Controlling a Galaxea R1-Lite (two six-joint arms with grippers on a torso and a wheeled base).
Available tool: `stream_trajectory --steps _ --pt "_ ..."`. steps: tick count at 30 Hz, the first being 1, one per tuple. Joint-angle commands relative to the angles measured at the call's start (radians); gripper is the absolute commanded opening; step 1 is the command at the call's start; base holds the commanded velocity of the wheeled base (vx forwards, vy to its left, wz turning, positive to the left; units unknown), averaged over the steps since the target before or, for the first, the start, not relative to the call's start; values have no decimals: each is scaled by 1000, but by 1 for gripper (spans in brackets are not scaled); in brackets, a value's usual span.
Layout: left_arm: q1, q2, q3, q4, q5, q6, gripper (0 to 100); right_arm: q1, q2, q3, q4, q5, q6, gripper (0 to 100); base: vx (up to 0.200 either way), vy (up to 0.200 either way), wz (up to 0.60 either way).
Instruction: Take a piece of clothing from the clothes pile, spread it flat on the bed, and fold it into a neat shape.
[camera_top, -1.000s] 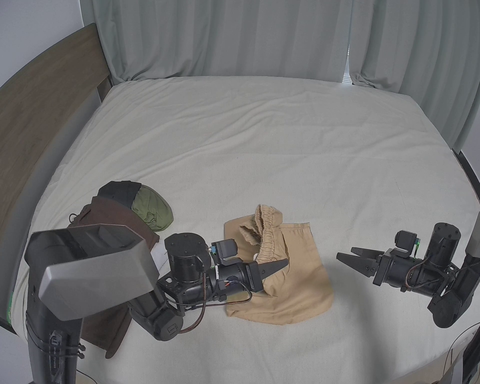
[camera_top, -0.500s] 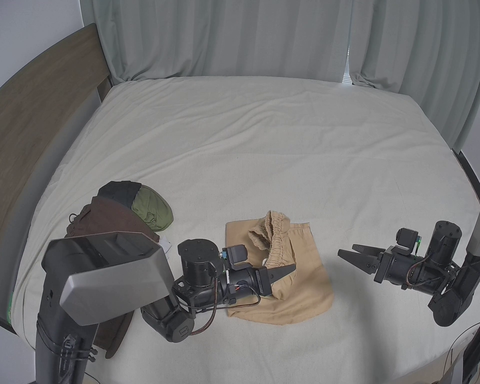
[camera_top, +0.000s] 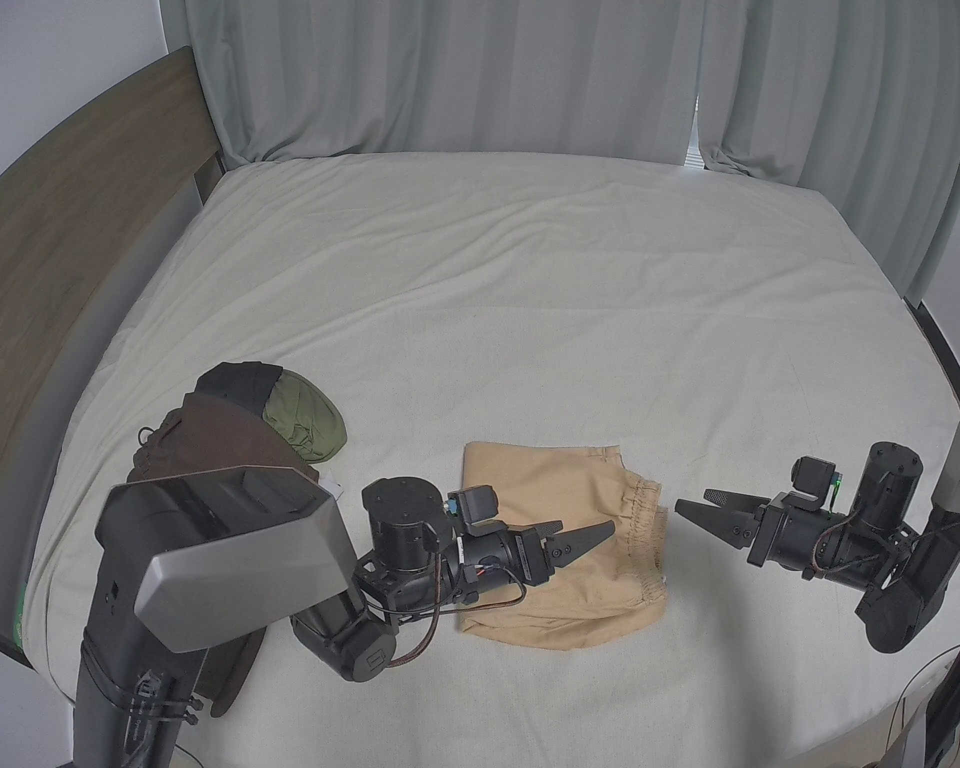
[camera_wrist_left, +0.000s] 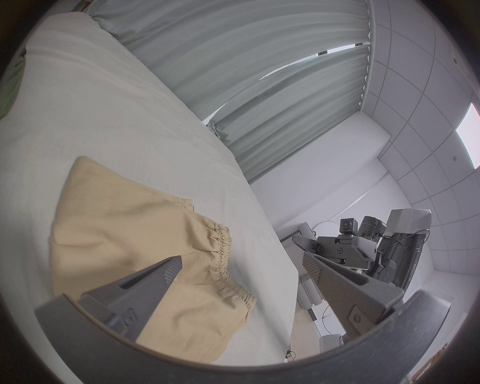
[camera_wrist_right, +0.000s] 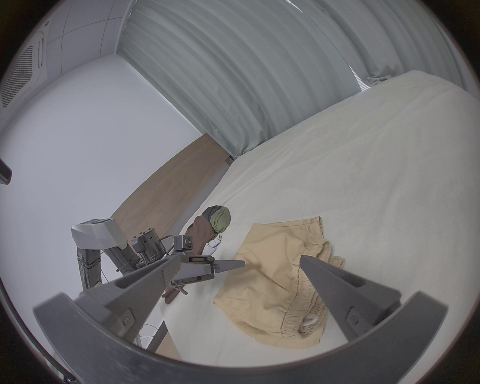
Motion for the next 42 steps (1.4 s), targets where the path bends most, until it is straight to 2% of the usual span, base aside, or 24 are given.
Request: stream_trajectory --steps 1,12,19,28,36,42 --pt "5 3 0 -2 16 1 100 2 3 0 0 0 0 100 0 0 0" --pt "54 -53 77 -39 41 6 100 11 14 4 0 -1 -1 100 0 0 0" --pt "98 -138 206 -53 30 75 100 23 14 8 0 -1 -1 100 0 0 0" --pt "193 -242 289 -70 10 95 100 37 14 12 0 -1 -3 100 0 0 0" --pt "246 -305 333 -70 6 99 100 45 14 14 0 -21 -3 100 0 0 0" --pt "335 -403 418 -120 -20 108 100 75 3 18 0 -38 -3 100 0 0 0"
